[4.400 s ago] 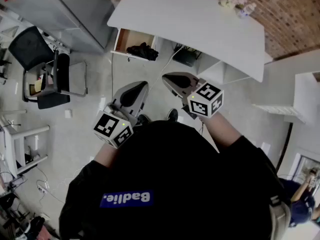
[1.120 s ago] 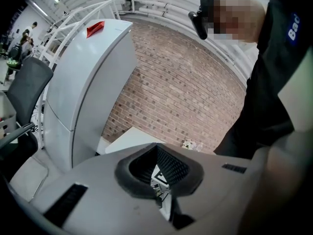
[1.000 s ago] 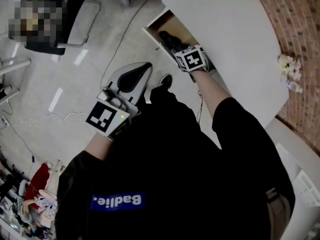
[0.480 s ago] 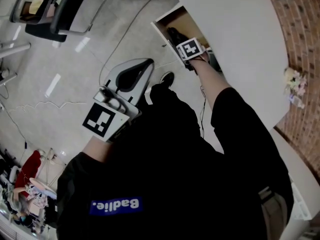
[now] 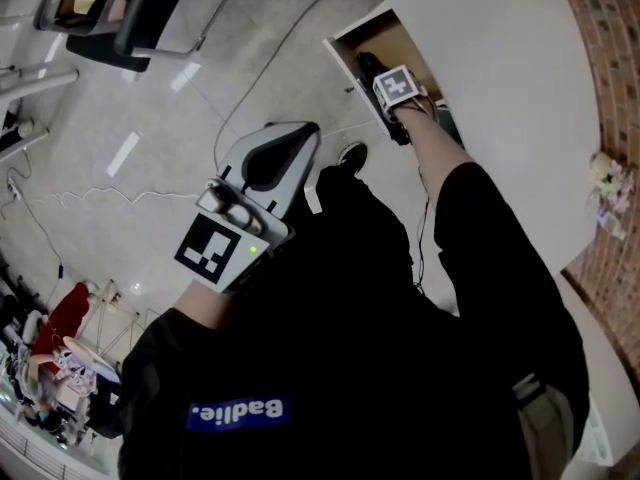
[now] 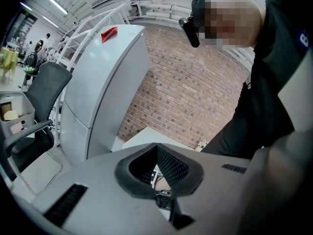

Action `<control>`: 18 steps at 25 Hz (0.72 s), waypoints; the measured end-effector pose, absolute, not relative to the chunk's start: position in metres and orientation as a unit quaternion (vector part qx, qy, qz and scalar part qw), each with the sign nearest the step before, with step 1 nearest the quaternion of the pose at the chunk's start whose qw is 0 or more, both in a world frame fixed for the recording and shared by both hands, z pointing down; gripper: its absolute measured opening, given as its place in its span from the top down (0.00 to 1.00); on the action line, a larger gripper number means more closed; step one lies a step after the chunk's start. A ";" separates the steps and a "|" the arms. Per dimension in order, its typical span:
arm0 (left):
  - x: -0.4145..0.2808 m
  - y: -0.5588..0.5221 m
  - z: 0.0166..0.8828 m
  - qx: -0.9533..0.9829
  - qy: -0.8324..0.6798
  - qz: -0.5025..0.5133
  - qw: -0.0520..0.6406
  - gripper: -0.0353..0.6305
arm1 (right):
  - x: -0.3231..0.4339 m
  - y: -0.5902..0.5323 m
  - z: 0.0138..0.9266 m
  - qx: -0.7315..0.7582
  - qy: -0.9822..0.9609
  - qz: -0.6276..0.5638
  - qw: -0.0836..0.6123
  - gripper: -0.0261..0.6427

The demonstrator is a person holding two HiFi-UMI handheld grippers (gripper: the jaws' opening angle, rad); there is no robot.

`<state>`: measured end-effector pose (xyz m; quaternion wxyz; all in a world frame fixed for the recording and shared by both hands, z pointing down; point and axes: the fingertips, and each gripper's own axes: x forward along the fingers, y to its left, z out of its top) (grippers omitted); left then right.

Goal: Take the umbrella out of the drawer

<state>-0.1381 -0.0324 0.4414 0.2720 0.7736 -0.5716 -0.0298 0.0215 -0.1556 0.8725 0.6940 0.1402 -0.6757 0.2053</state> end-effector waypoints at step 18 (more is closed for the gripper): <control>-0.133 -0.028 0.465 0.760 -0.580 -0.012 0.292 0.95 | 0.023 -0.160 0.927 0.098 -0.632 0.203 0.741 0.55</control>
